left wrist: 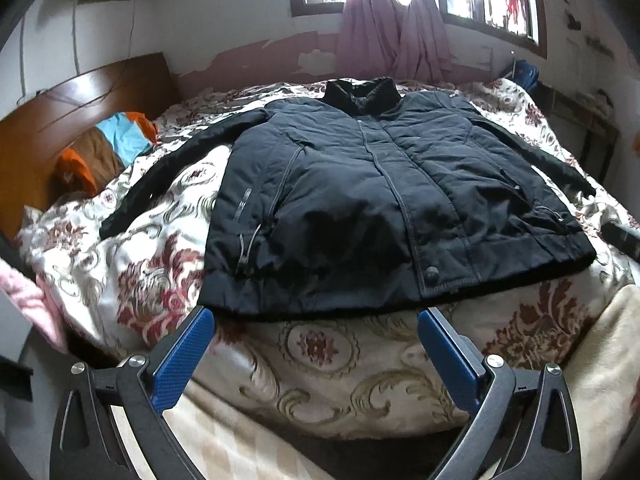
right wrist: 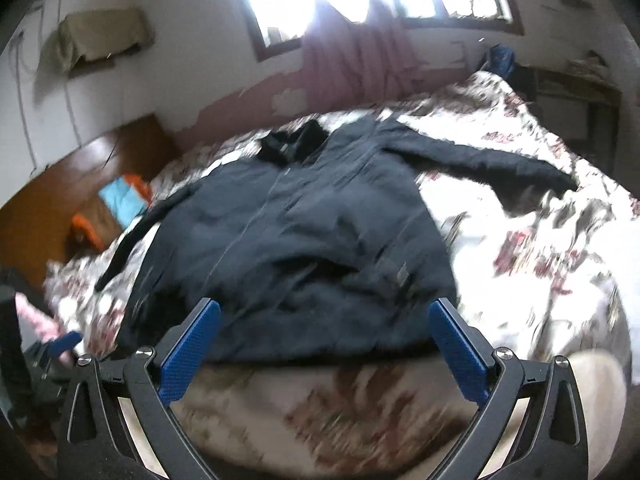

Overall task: Fold large clothes
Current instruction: 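Grasp the jacket sleeve cuff with the right tool and lift it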

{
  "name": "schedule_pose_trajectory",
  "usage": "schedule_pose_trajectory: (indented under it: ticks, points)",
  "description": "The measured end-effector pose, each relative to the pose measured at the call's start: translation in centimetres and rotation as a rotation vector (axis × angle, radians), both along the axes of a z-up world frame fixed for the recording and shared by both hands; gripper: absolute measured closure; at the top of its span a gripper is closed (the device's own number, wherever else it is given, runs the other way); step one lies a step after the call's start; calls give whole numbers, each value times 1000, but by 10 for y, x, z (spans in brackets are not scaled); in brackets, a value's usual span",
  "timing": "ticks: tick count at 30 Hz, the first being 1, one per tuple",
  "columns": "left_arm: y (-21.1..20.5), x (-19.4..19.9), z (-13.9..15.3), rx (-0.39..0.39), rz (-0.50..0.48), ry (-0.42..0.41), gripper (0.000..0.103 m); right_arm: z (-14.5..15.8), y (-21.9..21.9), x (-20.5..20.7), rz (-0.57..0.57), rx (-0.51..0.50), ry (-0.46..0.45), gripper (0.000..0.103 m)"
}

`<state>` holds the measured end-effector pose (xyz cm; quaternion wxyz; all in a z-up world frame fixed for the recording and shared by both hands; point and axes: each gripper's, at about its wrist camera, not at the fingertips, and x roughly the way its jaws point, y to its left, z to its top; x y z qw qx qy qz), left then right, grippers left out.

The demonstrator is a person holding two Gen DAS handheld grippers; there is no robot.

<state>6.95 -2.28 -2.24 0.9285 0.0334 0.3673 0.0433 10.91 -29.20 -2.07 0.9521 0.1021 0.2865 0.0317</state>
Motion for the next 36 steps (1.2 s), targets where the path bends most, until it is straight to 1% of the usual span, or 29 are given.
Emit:
schedule_pose_trajectory:
  ticks: [3,6,10,14,15,18,21,24,25,27,28,29,30,32,35,36]
  points:
    - [-9,23,6,23,0,5,0,7,-29,34,-73,-4,-20,1]
    - [-19,51,13,24,-12,20,0,6,-59,66,-164,33,4,1]
    - [-30,101,16,-17,-16,75,0,-13,-122,118,-332,169,77,1]
    - [-52,157,20,-42,-26,101,0,-41,-177,155,-461,319,119,1]
    - [-59,171,21,-46,-33,100,0,-50,-198,169,-507,376,115,1]
    - [-85,208,24,-47,-64,94,0,-70,-238,205,-610,456,90,1]
    - [-115,246,28,-31,-115,82,0,-91,-271,240,-679,489,91,1]
    - [-148,286,30,2,-155,58,0,-101,-288,253,-738,501,48,1]
    - [-157,298,30,12,-155,59,0,-106,-291,258,-737,524,32,1]
    - [-177,330,31,7,-158,80,0,-110,-299,268,-734,533,37,2]
    - [-183,341,31,-4,-157,87,0,-114,-300,274,-728,526,49,3]
    - [-191,357,31,-23,-159,89,0,-118,-301,279,-725,516,62,10]
    - [-199,370,31,-38,-164,85,0,-122,-303,282,-732,511,74,20]
    - [-214,395,29,-57,-169,68,0,-128,-314,282,-736,542,60,25]
    - [-235,428,24,-72,-159,52,0,-129,-324,275,-733,587,32,38]
    - [-242,436,21,-68,-156,49,0,-129,-329,272,-725,607,20,40]
